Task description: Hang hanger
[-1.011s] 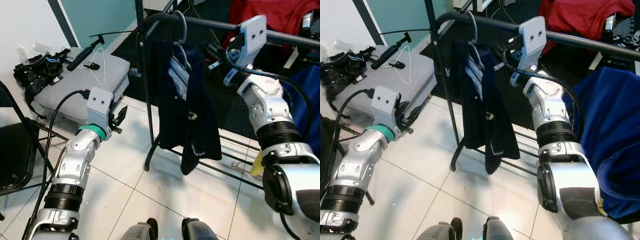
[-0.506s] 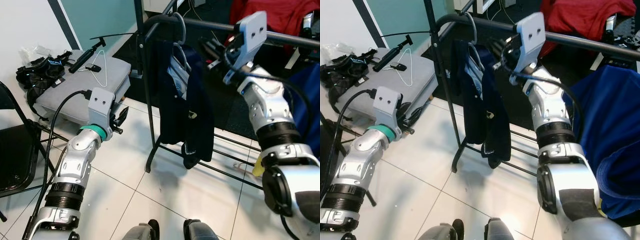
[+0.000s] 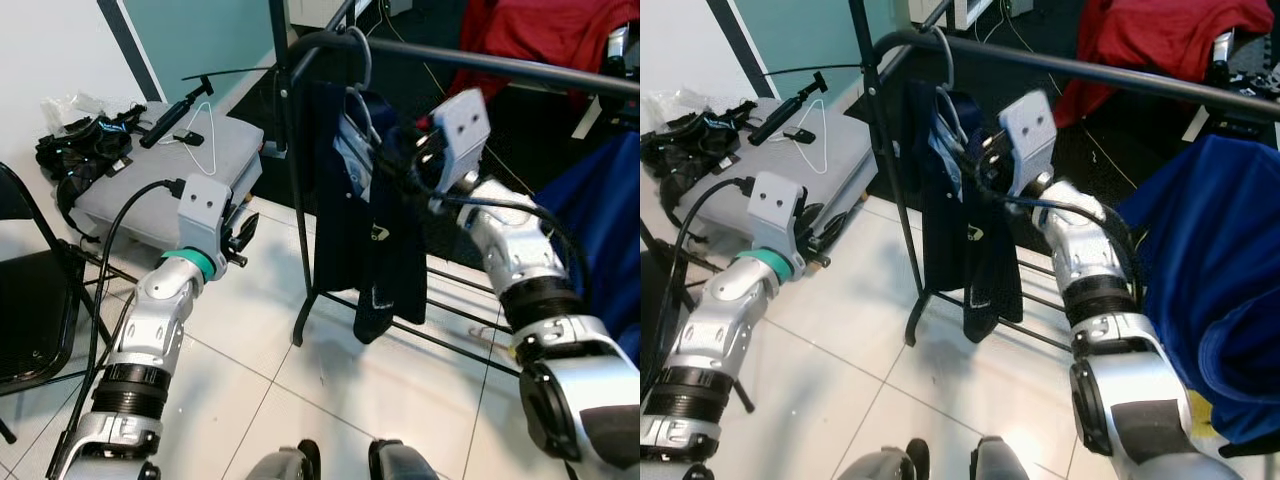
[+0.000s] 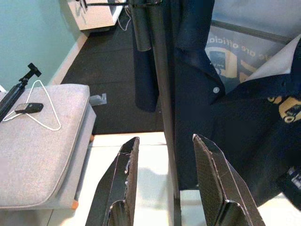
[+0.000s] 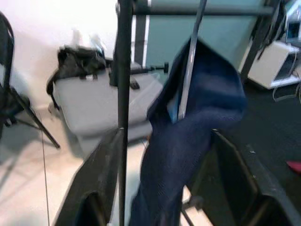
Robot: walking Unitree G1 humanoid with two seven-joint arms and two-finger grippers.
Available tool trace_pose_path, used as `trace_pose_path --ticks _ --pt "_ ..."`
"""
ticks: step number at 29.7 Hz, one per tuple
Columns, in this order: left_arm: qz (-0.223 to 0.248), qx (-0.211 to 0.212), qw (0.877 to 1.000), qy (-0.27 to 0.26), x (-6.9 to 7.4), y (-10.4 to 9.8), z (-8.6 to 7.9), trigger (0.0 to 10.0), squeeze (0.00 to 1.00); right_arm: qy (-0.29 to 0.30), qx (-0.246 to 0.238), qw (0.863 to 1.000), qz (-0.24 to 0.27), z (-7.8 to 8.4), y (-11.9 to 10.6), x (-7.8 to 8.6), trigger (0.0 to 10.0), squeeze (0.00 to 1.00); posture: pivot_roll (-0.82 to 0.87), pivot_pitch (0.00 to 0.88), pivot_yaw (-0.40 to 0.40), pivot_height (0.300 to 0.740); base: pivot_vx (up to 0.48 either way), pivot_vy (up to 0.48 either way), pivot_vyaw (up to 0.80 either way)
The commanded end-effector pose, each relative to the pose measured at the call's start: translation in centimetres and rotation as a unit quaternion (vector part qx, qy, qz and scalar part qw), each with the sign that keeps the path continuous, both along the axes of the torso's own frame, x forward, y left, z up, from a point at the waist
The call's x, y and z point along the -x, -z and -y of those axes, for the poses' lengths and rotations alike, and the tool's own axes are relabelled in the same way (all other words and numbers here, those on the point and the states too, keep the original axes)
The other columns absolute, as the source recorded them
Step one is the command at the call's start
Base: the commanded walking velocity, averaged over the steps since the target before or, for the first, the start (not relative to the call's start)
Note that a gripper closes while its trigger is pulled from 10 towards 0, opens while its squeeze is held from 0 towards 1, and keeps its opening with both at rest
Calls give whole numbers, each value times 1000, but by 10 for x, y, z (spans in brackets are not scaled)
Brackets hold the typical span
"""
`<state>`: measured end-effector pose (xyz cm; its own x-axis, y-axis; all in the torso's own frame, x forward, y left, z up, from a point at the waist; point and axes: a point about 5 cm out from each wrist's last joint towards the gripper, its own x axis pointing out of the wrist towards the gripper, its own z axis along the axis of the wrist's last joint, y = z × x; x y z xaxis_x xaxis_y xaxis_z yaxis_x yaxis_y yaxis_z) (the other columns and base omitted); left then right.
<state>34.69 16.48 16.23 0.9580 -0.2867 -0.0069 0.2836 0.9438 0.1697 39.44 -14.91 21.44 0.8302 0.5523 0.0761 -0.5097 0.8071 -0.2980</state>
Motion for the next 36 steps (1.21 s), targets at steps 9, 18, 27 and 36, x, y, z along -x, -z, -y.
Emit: trace_pose_path --ticks 9,18,27,36 --pt "-7 1 1000 -5 1 3 -5 10000 0 24 -24 998 -61 -10 4 -12 10000 0 -61 63 146 740 0 0 0" --pt "-3 0 1000 -9 0 1 -6 10000 0 -41 -101 988 -113 -17 -5 -14 3176 0 -45 57 131 740 0 0 0" --pt "0 3 1000 -18 2 1 -9 10000 0 -22 -67 990 -118 -12 -6 -17 0 0 -36 55 114 740 0 0 0" --pt "0 6 1000 -19 2 2 -8 10000 0 -10 -47 986 -159 -7 11 -15 0 0 -40 55 117 740 0 0 0"
